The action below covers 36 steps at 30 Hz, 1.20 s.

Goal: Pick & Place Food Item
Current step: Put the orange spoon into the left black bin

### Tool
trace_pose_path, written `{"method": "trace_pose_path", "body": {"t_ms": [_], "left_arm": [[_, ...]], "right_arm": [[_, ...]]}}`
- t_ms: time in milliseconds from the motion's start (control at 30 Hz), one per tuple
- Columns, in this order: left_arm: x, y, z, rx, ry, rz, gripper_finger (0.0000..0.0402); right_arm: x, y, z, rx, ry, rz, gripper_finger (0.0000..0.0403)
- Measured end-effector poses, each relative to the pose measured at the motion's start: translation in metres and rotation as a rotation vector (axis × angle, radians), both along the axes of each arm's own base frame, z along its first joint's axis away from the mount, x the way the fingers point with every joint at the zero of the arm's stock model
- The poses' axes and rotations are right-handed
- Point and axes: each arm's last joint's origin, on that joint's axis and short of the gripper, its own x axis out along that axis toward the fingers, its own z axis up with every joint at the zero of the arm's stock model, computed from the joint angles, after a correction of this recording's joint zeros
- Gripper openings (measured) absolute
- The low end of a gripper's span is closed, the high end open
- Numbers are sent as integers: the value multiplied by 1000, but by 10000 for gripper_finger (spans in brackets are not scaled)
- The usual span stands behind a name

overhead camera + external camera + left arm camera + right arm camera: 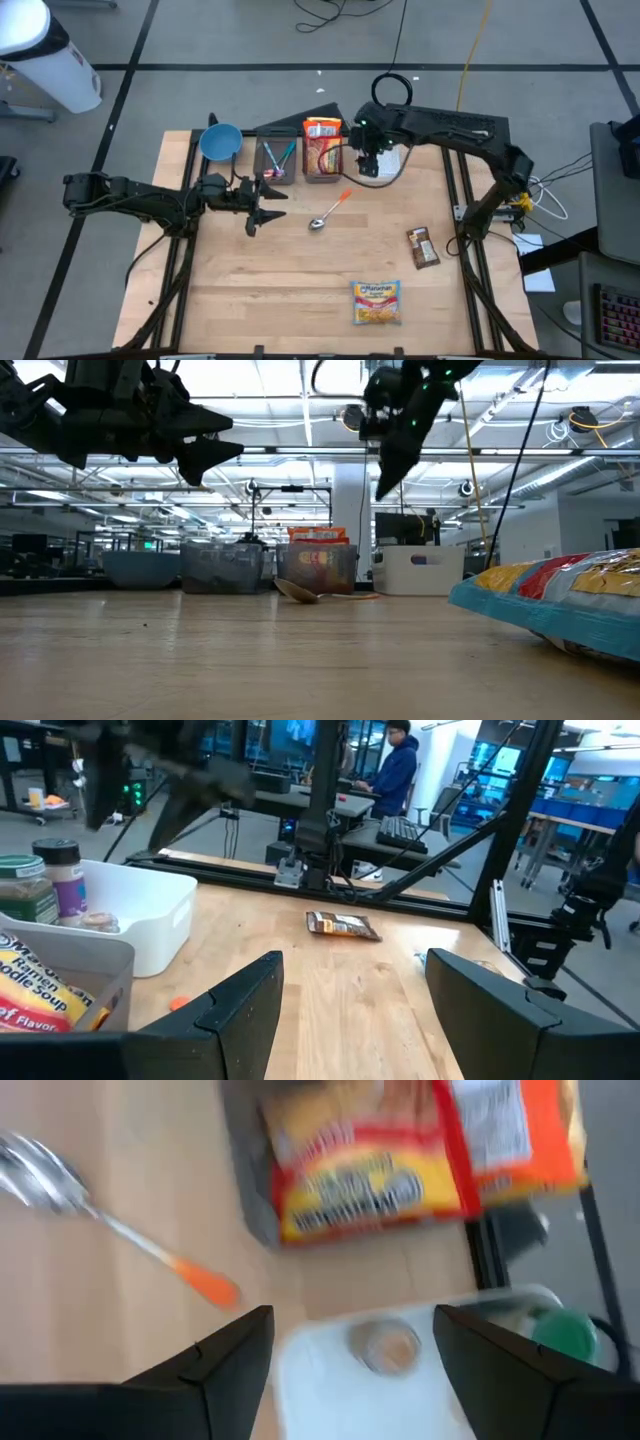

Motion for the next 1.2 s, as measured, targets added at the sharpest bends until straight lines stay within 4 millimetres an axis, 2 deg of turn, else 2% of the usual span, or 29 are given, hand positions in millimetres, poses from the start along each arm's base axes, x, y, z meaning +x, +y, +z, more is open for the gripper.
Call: {"method": "trace_pose_path", "body": {"t_ms": [100,267,500,633,733,900,1067,1200], "left_arm": [[0,0,-1,-4,10,7,255],[0,-1,-1,-36,12,28,255],[1,-3,-1,-58,11,31,255],[1,-2,0,-80,3,63,255],[1,-2,1,-78,-10,79,255],[1,-2,2,-113,-16,93,255],[1,-2,6,-177,-51,87,255],[1,-2,6,-181,-61,102,255]], "right_arm": [[-1,20,7,-18,-155,28,267],[-13,60,-4,-24,-413,63,267],[-39,116,-45,46,-840,141,266],[-58,138,-67,73,-1108,211,267],[-73,149,-82,87,-1223,256,264],[-91,160,-93,121,-1309,295,261],[-96,167,-104,272,-1266,273,261],[-96,175,-120,394,-1137,238,261]]}}
